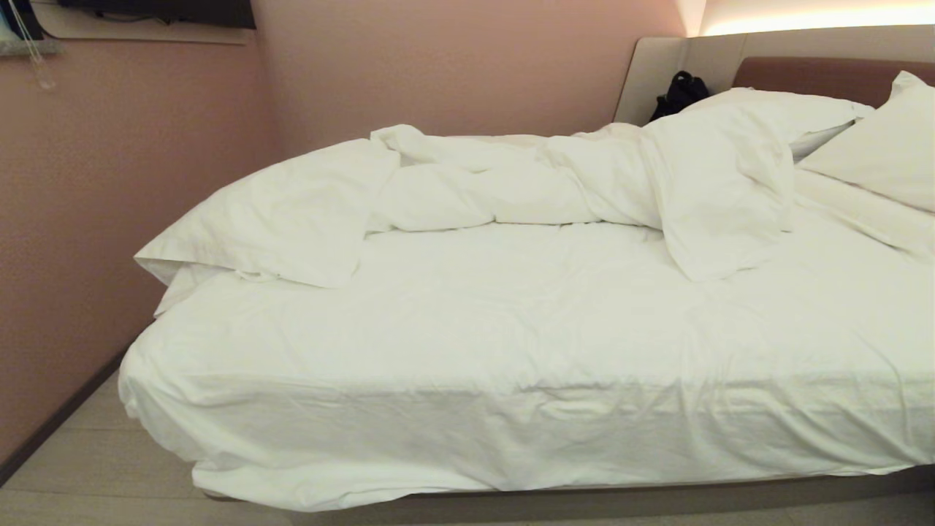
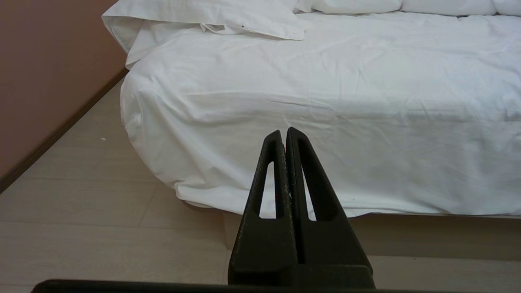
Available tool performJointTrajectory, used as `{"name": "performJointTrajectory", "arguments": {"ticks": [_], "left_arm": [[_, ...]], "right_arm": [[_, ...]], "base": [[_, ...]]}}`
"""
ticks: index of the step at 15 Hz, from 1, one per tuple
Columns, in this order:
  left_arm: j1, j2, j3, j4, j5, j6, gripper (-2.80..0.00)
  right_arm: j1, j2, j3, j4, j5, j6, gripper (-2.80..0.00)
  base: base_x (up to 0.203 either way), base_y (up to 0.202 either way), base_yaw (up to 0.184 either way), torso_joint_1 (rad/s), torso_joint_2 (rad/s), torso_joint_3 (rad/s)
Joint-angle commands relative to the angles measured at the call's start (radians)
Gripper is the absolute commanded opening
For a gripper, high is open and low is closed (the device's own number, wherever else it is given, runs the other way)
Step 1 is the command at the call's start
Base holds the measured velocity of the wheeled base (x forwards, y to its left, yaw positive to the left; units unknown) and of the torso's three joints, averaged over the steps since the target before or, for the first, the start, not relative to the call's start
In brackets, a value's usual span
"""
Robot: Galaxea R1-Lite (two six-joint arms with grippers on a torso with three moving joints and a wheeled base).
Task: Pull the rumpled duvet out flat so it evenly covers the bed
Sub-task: Hold the folded corner of the quilt
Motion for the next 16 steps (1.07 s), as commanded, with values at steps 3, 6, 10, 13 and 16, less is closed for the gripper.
{"name": "performJointTrajectory", "arguments": {"ticks": [3,6,10,13,16], "left_arm": [[0.0,0.0,0.0,-0.001,0.002,-0.001,-2.8],[0.0,0.0,0.0,-0.001,0.0,0.001,-2.8],[0.0,0.0,0.0,-0.001,0.002,-0.001,-2.8],[0.0,0.0,0.0,-0.001,0.001,-0.002,-2.8],[0.0,0.0,0.0,-0.001,0.0,-0.002,-2.8]], "right_arm": [[0.0,0.0,0.0,0.0,0.001,0.0,-2.8],[0.0,0.0,0.0,0.0,0.001,0.0,-2.8],[0.0,0.0,0.0,0.0,0.001,0.0,-2.8],[0.0,0.0,0.0,0.0,0.001,0.0,-2.8],[0.0,0.0,0.0,0.0,0.001,0.0,-2.8]], "base": [[0.0,0.0,0.0,0.0,0.0,0.0],[0.091,0.0,-0.003,-0.005,0.0,0.001],[0.189,0.0,0.0,0.005,0.0,0.004],[0.036,0.0,-0.003,0.004,0.0,0.001],[0.0,0.0,0.0,0.0,0.0,0.0]]}}
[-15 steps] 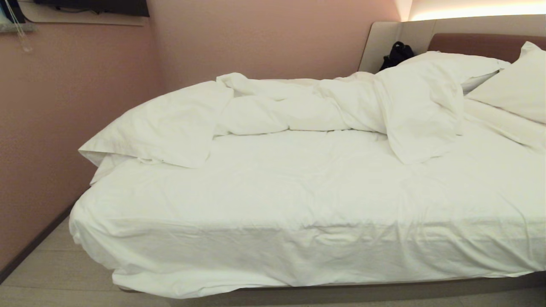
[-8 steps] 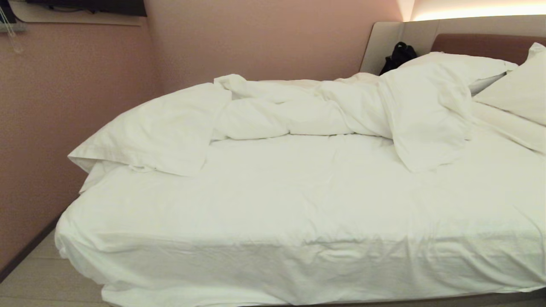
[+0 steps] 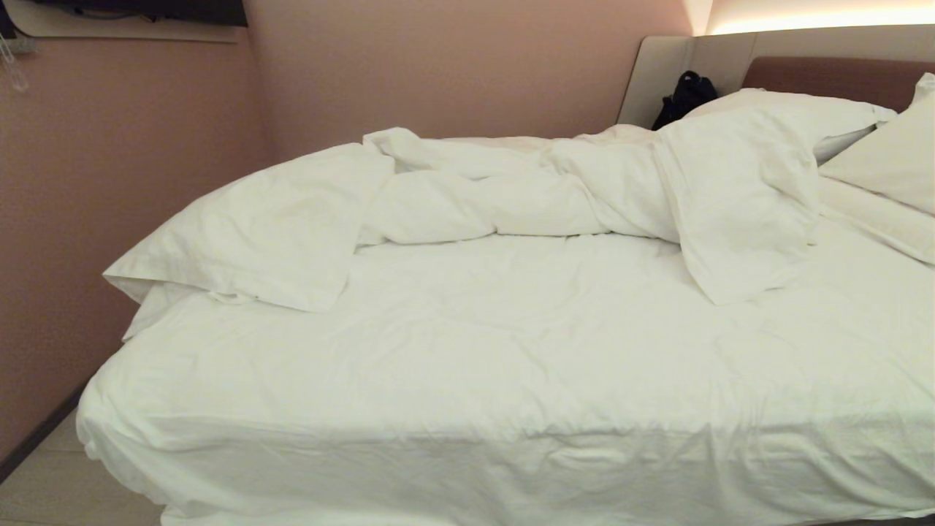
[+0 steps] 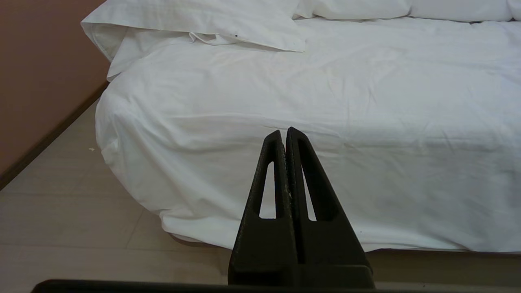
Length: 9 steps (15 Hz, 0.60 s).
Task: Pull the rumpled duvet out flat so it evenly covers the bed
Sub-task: Hold the folded corner of the quilt
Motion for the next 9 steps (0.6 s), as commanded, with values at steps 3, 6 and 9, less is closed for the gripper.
{"name": "performJointTrajectory", "arguments": {"ticks": [3,6,9], "left_arm": [[0.0,0.0,0.0,0.0,0.0,0.001,-2.8],[0.0,0.0,0.0,0.0,0.0,0.005,-2.8],[0.0,0.0,0.0,0.0,0.0,0.004,-2.8]], "right_arm": [[0.0,0.0,0.0,-0.001,0.001,0.0,-2.8],[0.0,0.0,0.0,-0.001,0.001,0.0,-2.8],[0.0,0.0,0.0,-0.001,0.001,0.0,-2.8]], "base": [[0.0,0.0,0.0,0.0,0.0,0.0],[0.0,0.0,0.0,0.0,0.0,0.0],[0.0,0.0,0.0,0.0,0.0,0.0]]}}
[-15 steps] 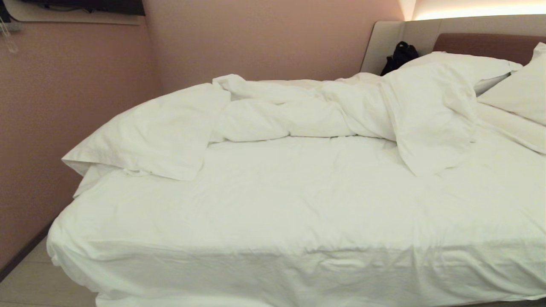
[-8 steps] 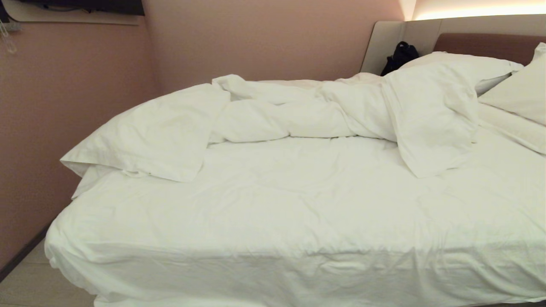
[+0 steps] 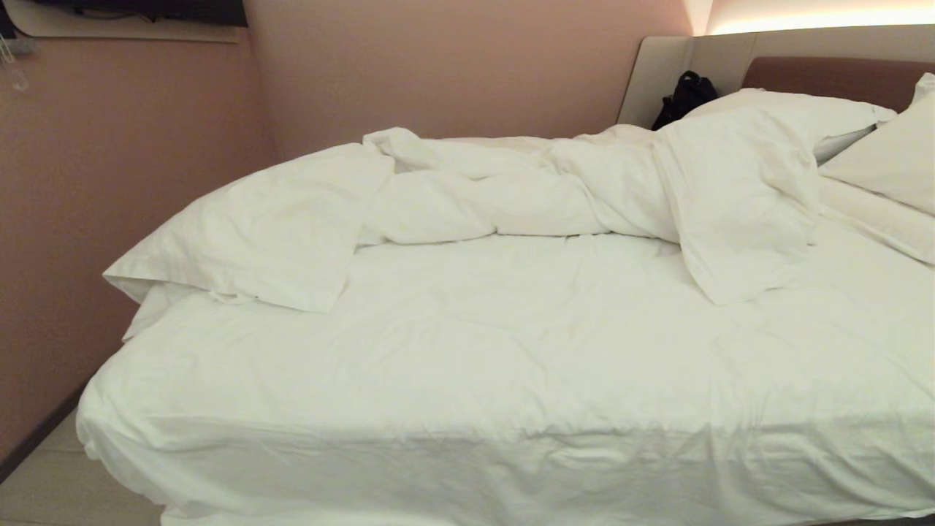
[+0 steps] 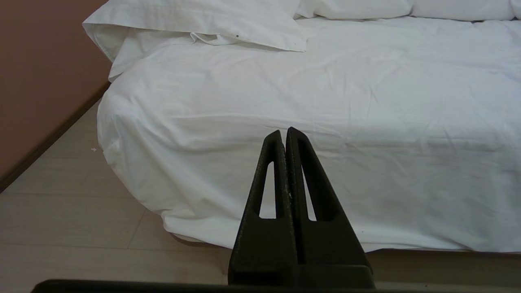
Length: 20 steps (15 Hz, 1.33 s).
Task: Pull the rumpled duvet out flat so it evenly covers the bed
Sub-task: Hold the folded corner of the quilt
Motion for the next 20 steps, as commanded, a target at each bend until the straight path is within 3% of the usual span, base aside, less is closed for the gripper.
{"name": "performJointTrajectory", "arguments": {"ticks": [1,17,20], "left_arm": [[0.0,0.0,0.0,-0.001,0.001,0.0,-2.8],[0.0,0.0,0.0,0.013,0.009,0.008,-2.8],[0.0,0.019,-0.092,0.056,-0.006,0.008,-2.8]], "right_arm": [[0.0,0.0,0.0,0.0,0.0,0.0,-2.8],[0.0,0.0,0.0,0.0,0.0,0.0,-2.8],[0.0,0.0,0.0,0.0,0.0,0.0,-2.8]], "base": [[0.0,0.0,0.0,0.0,0.0,0.0],[0.0,0.0,0.0,0.0,0.0,0.0],[0.0,0.0,0.0,0.0,0.0,0.0]]}}
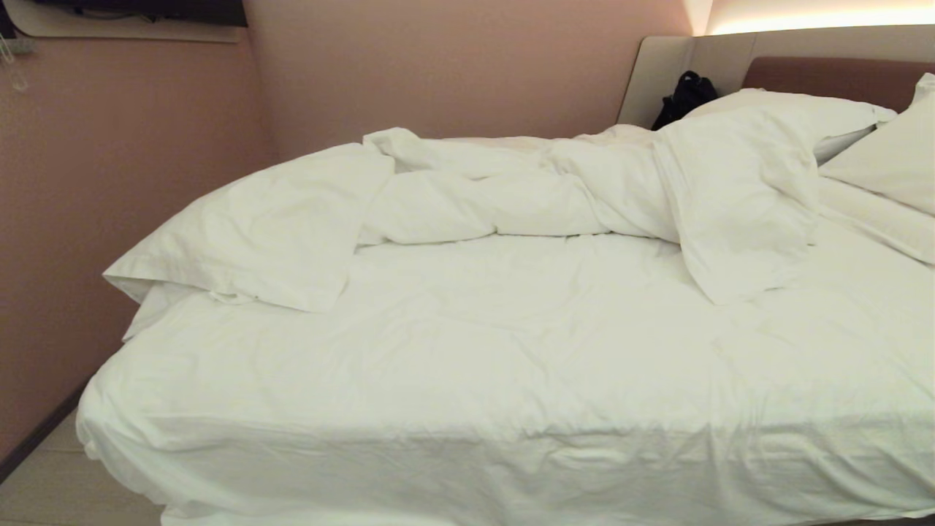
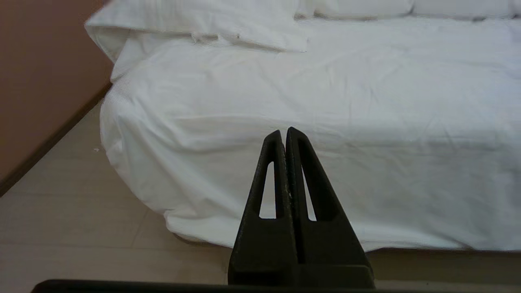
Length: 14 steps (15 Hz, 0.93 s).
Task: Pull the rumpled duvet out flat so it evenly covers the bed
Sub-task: Hold the folded corner of the quilt
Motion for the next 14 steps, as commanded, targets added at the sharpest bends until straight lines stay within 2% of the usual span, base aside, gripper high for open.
{"name": "performJointTrajectory", "arguments": {"ticks": [1,7,14], "left_arm": [[0.0,0.048,-0.082,0.033,-0.012,-0.001,-2.8],[-0.002,0.347,-0.182,0.001,-0.061,-0.034,-2.8],[-0.003,0.886,-0.274,-0.315,-0.092,-0.085,-2.8]], "right_arm": [[0.0,0.0,0.0,0.0,0.001,0.0,-2.8],[0.0,0.0,0.0,0.0,0.001,0.0,-2.8],[0.0,0.0,0.0,0.0,0.001,0.0,-2.8]], "base": [[0.0,0.0,0.0,0.0,0.0,0.0],[0.0,0.0,0.0,0.0,0.0,0.0],[0.0,0.0,0.0,0.0,0.0,0.0]]}}
